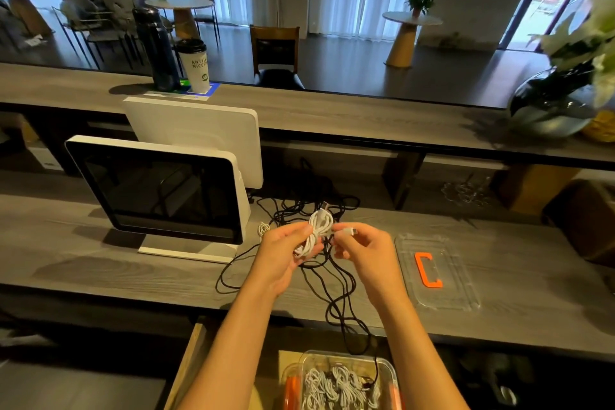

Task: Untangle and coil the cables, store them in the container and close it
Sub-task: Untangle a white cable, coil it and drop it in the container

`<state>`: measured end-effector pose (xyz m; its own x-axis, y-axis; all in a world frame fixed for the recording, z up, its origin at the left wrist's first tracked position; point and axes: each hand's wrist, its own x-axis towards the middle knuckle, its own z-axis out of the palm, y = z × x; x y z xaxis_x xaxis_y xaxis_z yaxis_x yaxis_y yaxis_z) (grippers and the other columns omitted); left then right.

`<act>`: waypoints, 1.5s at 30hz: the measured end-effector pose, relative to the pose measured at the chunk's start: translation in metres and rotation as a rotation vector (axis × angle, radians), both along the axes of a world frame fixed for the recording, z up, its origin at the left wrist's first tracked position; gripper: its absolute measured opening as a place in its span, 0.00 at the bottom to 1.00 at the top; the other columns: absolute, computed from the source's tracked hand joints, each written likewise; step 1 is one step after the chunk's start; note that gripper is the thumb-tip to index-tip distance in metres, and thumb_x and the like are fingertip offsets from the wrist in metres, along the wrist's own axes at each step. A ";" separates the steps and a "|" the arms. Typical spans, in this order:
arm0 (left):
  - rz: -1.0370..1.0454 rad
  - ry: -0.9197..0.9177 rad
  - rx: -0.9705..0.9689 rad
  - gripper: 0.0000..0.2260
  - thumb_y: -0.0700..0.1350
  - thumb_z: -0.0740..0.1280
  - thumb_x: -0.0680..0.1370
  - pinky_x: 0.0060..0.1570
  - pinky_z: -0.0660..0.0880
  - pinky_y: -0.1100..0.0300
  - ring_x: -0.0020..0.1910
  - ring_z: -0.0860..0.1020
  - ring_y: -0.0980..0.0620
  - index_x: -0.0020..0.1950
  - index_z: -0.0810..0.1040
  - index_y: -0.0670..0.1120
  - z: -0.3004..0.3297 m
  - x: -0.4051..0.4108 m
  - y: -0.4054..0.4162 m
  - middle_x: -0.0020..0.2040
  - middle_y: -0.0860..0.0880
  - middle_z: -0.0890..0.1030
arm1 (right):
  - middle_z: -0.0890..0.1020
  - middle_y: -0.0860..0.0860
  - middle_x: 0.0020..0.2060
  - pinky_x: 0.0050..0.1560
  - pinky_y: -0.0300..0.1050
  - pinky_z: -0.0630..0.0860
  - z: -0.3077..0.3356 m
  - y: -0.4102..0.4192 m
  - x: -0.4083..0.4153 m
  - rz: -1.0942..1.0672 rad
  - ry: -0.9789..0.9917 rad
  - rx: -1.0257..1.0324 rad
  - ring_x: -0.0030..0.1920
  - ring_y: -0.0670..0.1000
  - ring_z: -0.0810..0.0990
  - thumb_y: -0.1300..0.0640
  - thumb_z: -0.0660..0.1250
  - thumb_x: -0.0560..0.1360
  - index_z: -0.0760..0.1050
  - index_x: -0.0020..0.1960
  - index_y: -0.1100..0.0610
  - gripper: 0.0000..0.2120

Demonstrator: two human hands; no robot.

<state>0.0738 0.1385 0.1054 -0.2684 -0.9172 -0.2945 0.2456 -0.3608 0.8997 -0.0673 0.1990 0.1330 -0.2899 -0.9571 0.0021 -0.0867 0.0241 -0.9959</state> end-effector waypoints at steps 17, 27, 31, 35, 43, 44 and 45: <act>0.004 0.006 0.074 0.11 0.43 0.66 0.81 0.56 0.80 0.41 0.55 0.83 0.43 0.63 0.81 0.45 -0.001 -0.011 0.004 0.53 0.42 0.85 | 0.85 0.49 0.35 0.37 0.33 0.78 -0.006 -0.004 0.008 -0.181 0.172 -0.038 0.37 0.44 0.83 0.63 0.73 0.74 0.84 0.42 0.56 0.04; 0.028 -0.195 -0.190 0.11 0.40 0.69 0.79 0.37 0.79 0.64 0.42 0.85 0.56 0.61 0.83 0.46 0.000 -0.016 0.011 0.46 0.49 0.86 | 0.83 0.55 0.31 0.33 0.48 0.78 -0.002 -0.009 0.010 -0.184 0.450 0.182 0.35 0.55 0.82 0.62 0.70 0.74 0.84 0.37 0.59 0.09; -0.015 -0.306 -0.390 0.12 0.40 0.70 0.78 0.45 0.79 0.63 0.50 0.84 0.58 0.60 0.84 0.49 0.000 -0.015 0.012 0.49 0.54 0.86 | 0.82 0.54 0.30 0.30 0.43 0.74 -0.003 -0.009 0.009 -0.162 0.509 0.194 0.32 0.52 0.80 0.60 0.70 0.76 0.84 0.37 0.57 0.09; -0.051 -0.300 -0.429 0.11 0.41 0.70 0.78 0.46 0.79 0.65 0.51 0.83 0.58 0.60 0.84 0.50 0.005 -0.012 0.010 0.51 0.54 0.86 | 0.83 0.47 0.32 0.34 0.33 0.75 -0.003 -0.005 0.007 -0.173 0.422 0.119 0.35 0.45 0.81 0.59 0.72 0.75 0.85 0.42 0.54 0.05; -0.010 -0.170 -0.308 0.11 0.38 0.68 0.80 0.44 0.81 0.60 0.50 0.84 0.53 0.59 0.84 0.50 0.008 -0.012 0.009 0.50 0.52 0.86 | 0.85 0.44 0.36 0.36 0.32 0.77 -0.005 0.003 0.014 -0.245 0.128 -0.094 0.39 0.42 0.83 0.63 0.72 0.75 0.85 0.48 0.53 0.07; -0.018 -0.173 -0.308 0.12 0.38 0.68 0.80 0.45 0.81 0.60 0.51 0.84 0.53 0.59 0.84 0.50 0.007 -0.011 0.009 0.51 0.52 0.86 | 0.85 0.43 0.36 0.37 0.32 0.77 -0.005 0.002 0.014 -0.225 0.134 -0.101 0.40 0.41 0.83 0.63 0.72 0.75 0.85 0.49 0.53 0.07; -0.029 -0.176 -0.308 0.12 0.39 0.67 0.80 0.46 0.81 0.59 0.52 0.84 0.53 0.61 0.83 0.49 0.006 -0.011 0.009 0.53 0.51 0.86 | 0.85 0.43 0.36 0.38 0.31 0.77 -0.006 0.002 0.013 -0.202 0.147 -0.108 0.40 0.40 0.83 0.64 0.72 0.75 0.85 0.49 0.54 0.07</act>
